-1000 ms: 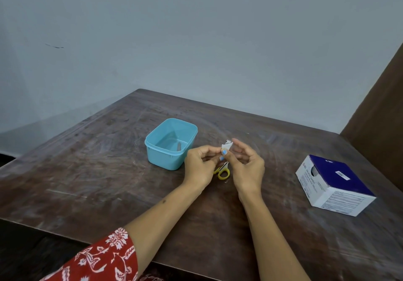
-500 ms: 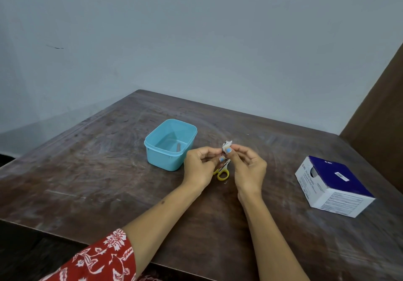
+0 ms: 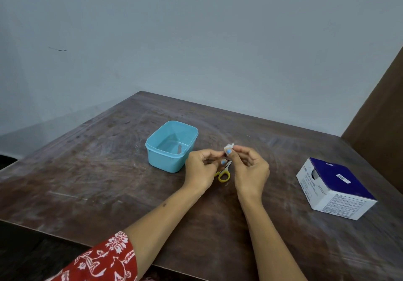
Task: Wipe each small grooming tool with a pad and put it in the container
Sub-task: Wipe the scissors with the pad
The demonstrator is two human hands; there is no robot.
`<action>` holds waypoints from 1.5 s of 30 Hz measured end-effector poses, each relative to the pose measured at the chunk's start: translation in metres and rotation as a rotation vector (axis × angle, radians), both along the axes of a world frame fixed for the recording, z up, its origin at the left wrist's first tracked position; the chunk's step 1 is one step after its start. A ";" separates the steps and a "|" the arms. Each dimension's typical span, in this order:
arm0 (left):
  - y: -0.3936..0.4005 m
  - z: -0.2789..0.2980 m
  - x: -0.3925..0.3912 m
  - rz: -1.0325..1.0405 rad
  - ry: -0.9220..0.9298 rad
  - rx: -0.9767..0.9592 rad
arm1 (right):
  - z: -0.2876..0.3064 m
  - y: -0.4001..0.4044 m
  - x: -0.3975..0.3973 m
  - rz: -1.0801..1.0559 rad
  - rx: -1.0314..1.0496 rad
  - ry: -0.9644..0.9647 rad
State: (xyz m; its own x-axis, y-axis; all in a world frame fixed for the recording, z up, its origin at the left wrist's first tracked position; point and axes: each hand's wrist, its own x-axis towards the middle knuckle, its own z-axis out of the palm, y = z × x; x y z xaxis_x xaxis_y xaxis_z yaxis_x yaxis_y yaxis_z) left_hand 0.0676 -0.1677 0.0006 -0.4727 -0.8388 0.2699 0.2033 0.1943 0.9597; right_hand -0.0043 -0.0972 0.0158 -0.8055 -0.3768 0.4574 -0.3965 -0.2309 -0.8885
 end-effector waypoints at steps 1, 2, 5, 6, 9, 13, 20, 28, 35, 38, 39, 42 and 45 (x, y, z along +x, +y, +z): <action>0.000 0.000 0.000 -0.013 -0.011 -0.015 | 0.001 0.000 0.000 -0.019 -0.017 -0.002; 0.000 -0.001 -0.001 -0.022 -0.017 -0.023 | 0.001 0.001 -0.001 -0.031 -0.030 -0.001; -0.001 -0.003 -0.002 -0.004 -0.033 -0.041 | 0.000 0.001 0.000 -0.057 0.001 0.050; -0.001 -0.004 -0.002 0.012 -0.032 -0.041 | -0.001 0.001 0.000 -0.070 0.033 0.080; -0.002 -0.004 -0.002 0.049 -0.008 -0.023 | -0.003 0.000 0.001 -0.093 0.123 0.156; 0.000 -0.004 -0.004 -0.009 -0.032 -0.025 | -0.003 0.001 0.000 -0.175 0.067 0.242; 0.000 -0.003 -0.003 0.009 -0.014 0.049 | -0.004 0.001 0.001 -0.133 0.153 0.246; 0.005 0.000 -0.003 -0.027 -0.037 0.082 | -0.001 0.001 0.003 -0.128 0.055 0.143; 0.003 0.001 -0.002 -0.012 -0.010 0.111 | -0.005 -0.001 0.001 -0.051 0.107 0.086; 0.005 0.001 -0.002 -0.047 -0.007 0.106 | -0.005 0.000 0.000 -0.086 0.062 0.071; 0.006 0.002 -0.002 -0.057 -0.004 0.111 | -0.005 0.000 0.000 -0.089 0.058 0.066; 0.006 0.003 -0.002 -0.065 0.023 0.150 | -0.005 -0.001 0.000 -0.068 0.101 0.066; 0.004 0.004 -0.001 -0.058 0.033 0.170 | -0.005 -0.001 0.001 -0.051 0.151 0.100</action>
State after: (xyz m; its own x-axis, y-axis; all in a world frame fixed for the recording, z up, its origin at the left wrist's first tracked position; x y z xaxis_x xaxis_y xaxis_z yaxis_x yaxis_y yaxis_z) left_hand 0.0670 -0.1635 0.0047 -0.5145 -0.8456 0.1425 0.2411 0.0168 0.9704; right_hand -0.0030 -0.0986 0.0105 -0.7785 -0.4070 0.4778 -0.4927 -0.0751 -0.8669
